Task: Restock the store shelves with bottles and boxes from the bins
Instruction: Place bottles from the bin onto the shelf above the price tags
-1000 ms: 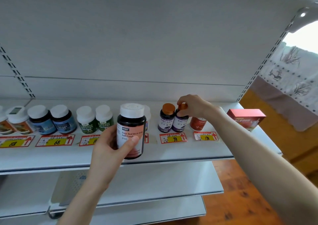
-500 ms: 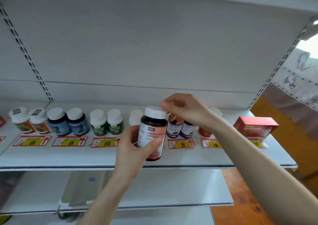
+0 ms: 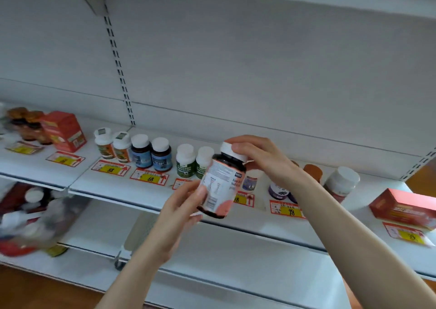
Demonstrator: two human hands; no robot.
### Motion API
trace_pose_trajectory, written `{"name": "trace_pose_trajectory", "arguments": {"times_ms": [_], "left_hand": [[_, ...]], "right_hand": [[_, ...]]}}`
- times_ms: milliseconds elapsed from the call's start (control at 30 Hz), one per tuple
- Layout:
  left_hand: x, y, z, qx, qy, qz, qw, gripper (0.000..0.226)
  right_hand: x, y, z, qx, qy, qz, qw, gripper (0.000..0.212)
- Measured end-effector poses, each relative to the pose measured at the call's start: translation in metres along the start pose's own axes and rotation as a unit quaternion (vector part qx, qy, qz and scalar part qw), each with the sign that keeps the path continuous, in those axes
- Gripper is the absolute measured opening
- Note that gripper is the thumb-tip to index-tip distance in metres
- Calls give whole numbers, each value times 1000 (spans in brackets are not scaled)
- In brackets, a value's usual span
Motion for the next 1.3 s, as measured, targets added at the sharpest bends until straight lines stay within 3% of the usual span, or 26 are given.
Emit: {"name": "trace_pose_trajectory", "arguments": {"times_ms": [133, 267, 467, 733, 833, 967, 1167, 1300], "left_hand": [[10, 11, -27, 21, 48, -7, 999, 62], [25, 24, -69, 133, 18, 43, 990, 61], [38, 54, -156, 263, -10, 82, 961, 47], [65, 112, -323, 317, -74, 105, 940, 63], [78, 132, -375, 324, -88, 115, 935, 51], [84, 152, -440, 343, -108, 102, 927, 67], [84, 152, -524, 402, -108, 101, 904, 57], [91, 136, -582, 452, -144, 100, 875, 53]], "right_hand": [[-15, -29, 34, -28, -42, -20, 998, 16], [-33, -59, 78, -69, -67, -47, 994, 13], [-67, -104, 177, -120, -3, -83, 989, 16], [-137, -165, 345, -202, -35, -112, 972, 9], [-160, -186, 400, -227, -41, -120, 965, 10], [-184, -215, 464, -259, -47, -119, 958, 12], [-210, -266, 548, -310, -31, -130, 941, 18], [-224, -313, 594, -341, 3, -141, 929, 11]]}}
Point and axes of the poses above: each hand's wrist, its own y-axis away from the middle knuckle, its own z-axis out of the palm, x = y × z, the point moved 2 cm from there along -y, towards the middle knuckle, and after that the axes turned 5 degrees about -x, right-handed, at the moved point
